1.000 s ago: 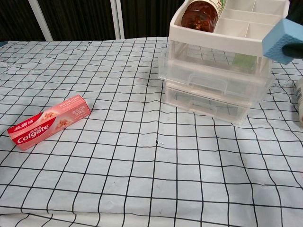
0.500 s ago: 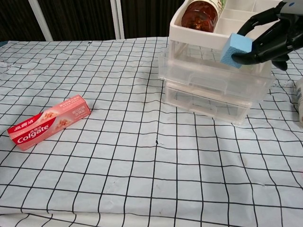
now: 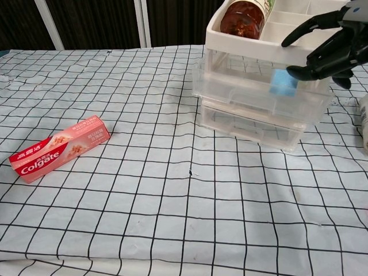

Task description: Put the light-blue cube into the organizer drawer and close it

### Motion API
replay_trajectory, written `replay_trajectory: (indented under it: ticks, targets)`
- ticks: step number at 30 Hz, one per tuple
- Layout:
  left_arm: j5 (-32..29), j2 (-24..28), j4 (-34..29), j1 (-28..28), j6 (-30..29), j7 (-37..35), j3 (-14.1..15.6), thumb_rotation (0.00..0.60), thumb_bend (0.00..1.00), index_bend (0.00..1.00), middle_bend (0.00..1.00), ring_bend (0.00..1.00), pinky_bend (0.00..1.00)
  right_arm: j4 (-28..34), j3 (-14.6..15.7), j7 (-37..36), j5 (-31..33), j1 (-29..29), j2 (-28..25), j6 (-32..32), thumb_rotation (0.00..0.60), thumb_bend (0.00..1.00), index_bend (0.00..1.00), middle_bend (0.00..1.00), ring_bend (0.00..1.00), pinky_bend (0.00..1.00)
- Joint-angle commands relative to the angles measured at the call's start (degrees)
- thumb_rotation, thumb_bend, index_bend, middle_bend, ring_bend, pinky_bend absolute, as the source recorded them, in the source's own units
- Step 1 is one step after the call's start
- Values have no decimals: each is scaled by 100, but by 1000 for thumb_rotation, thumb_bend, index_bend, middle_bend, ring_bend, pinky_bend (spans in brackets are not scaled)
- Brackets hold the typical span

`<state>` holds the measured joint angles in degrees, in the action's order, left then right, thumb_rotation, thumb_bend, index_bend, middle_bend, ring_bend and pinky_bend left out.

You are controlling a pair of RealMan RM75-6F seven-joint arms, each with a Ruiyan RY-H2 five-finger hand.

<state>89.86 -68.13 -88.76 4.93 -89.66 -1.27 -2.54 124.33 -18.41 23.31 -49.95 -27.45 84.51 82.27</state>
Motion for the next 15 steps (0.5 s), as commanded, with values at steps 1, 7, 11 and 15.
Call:
replay_trajectory:
  ticks: [1, 7, 11, 15]
  targets:
    - [-1, 0, -1, 1, 3, 1, 1, 600, 9, 0, 0, 0, 0, -25, 41, -40, -69, 21, 7, 24, 600, 282, 201, 835, 878, 786]
    - [-12, 7, -3, 2, 7, -5, -4, 600, 10, 0, 0, 0, 0, 46, 83, -162, -149, 79, -34, 37, 600, 280, 255, 834, 877, 787]
    - [-21, 3, -5, 9, 27, -5, -3, 600, 9, 0, 0, 0, 0, 402, 288, -318, -546, 217, -128, 78, 600, 280, 523, 825, 868, 786]
    - [-8, -2, -9, 7, 25, 15, 7, 600, 10, 0, 0, 0, 0, 678, 552, -444, -949, 354, -201, 84, 600, 286, 666, 820, 863, 786]
